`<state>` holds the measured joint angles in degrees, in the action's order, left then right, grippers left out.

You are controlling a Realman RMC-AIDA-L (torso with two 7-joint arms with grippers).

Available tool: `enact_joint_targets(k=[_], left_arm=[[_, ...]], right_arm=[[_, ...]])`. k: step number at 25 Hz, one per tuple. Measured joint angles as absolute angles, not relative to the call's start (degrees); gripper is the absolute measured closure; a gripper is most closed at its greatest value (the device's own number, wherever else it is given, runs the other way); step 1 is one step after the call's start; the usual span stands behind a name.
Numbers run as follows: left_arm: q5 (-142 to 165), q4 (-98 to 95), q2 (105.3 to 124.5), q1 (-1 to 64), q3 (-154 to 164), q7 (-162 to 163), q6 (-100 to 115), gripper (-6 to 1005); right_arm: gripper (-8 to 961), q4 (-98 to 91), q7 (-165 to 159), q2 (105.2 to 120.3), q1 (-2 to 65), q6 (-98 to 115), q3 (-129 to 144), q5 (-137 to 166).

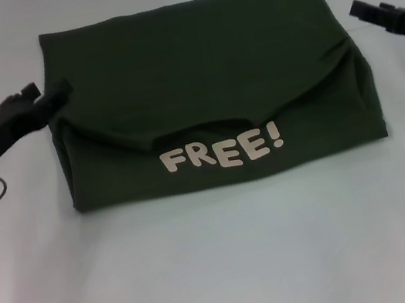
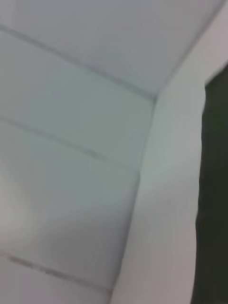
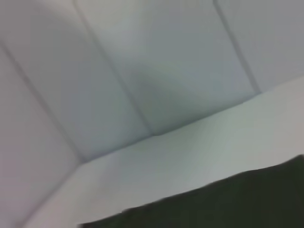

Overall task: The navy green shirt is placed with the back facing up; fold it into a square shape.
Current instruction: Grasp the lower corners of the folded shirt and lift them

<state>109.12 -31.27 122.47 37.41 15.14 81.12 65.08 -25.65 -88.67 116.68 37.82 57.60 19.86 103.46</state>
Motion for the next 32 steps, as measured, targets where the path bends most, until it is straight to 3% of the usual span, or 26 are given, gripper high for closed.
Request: enact_joint_targets(k=[5,12,22,32], left_arm=[[109.0,-35.4,123.71,32.4,15.5,81.6,77.6,263],[109.7,-36.3,124.26,27.5,17.8,76.1,80.6,262],[115.4,-34.9,124.45,23.7,17.8,63.1,77.6,256],[118.4,-31.2,124.46,24.0,18.5,58.4,70.8,259]], right_arm=[[237,-29.2,-92.8,116.84,32.9,68.5,21.4,103.6],[245,-30.0,-97.1,115.12,28.7,75.1,23.0,103.8],[244,-29.7,-100.5,114.86,27.4,74.7,22.5,103.6],[245,-29.1,-101.0,115.41,27.8,73.2,22.4,103.5]])
